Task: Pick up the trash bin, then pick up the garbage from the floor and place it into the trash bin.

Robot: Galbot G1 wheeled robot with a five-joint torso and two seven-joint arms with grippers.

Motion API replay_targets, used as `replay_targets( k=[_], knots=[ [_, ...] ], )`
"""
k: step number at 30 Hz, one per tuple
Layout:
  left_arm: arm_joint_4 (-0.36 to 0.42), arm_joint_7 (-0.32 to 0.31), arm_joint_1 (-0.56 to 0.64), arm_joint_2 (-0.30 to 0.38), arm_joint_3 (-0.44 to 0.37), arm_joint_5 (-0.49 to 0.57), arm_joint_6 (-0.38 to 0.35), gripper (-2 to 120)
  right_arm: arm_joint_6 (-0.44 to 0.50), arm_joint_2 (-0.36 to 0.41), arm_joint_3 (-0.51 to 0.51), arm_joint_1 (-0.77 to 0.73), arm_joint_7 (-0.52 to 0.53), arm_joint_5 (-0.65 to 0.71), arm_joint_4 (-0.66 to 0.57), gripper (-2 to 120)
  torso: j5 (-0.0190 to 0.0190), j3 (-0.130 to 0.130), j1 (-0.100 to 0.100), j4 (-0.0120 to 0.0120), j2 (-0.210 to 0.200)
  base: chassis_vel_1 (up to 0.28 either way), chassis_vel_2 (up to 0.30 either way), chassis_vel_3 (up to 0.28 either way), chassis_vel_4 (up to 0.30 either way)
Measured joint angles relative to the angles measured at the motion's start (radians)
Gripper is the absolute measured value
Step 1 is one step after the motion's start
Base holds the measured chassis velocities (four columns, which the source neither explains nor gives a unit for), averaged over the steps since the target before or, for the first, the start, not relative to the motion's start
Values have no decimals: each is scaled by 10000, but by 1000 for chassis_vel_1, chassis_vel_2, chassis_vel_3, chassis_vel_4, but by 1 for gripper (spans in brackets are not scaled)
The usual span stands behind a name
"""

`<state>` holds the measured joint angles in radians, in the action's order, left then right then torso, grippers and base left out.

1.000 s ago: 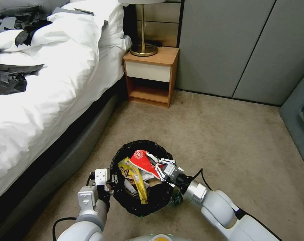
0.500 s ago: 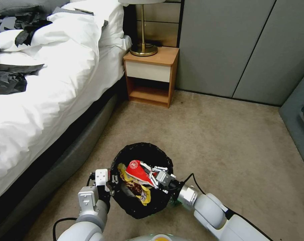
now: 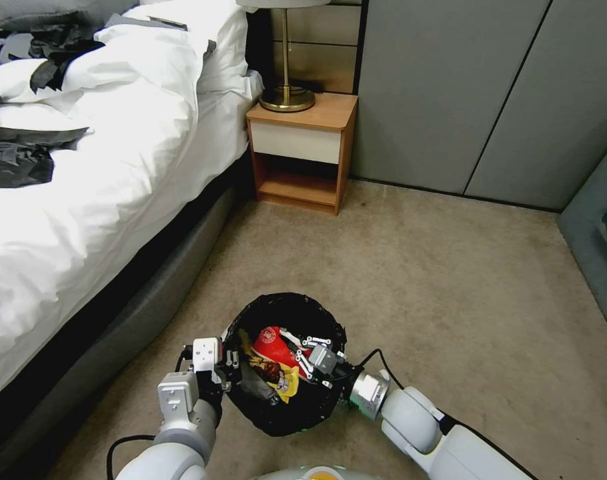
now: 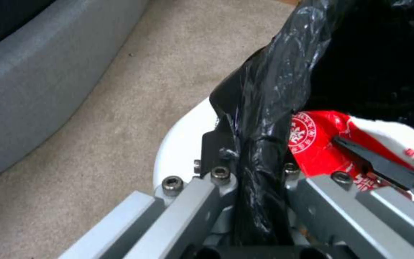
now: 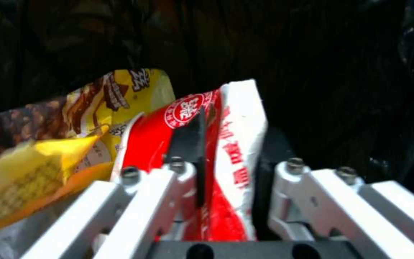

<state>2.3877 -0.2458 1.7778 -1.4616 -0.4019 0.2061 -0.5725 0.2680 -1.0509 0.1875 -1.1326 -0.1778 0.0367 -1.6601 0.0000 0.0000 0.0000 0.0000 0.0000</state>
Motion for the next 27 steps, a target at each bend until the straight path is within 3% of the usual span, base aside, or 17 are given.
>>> replay_targets(
  k=[7, 11, 15, 18, 27],
  knots=[
    [-54, 3, -65, 39, -10, 20, -10, 0, -45, 296, -192, -301, 1, 20, -638, 46, 0, 0, 0, -1, 0, 0, 0, 0, 0],
    [-85, -77, -94, 49, -98, -1, -22, 0, -82, 486, -423, -520, -14, 45, -1246, 66, 0, 0, 0, 0, 0, 0, 0, 0, 0],
    [-107, -76, -104, 41, -85, -2, -21, 0, -94, 517, -495, -582, -24, 74, -1498, 73, 2, 0, 0, 0, 0, 0, 0, 0, 0],
    [-145, -64, -116, 21, -64, -21, -30, 0, -106, 593, -688, -743, -54, 85, -1881, 91, 2, -1, 1, 0, 0, 0, 0, 0, 0],
    [-201, -55, -90, 7, -68, -76, -34, 0, -62, 606, -1214, -1050, -145, 85, -2769, 100, 0, 0, 0, 0, 0, 0, 0, 0, 0]
  ],
)
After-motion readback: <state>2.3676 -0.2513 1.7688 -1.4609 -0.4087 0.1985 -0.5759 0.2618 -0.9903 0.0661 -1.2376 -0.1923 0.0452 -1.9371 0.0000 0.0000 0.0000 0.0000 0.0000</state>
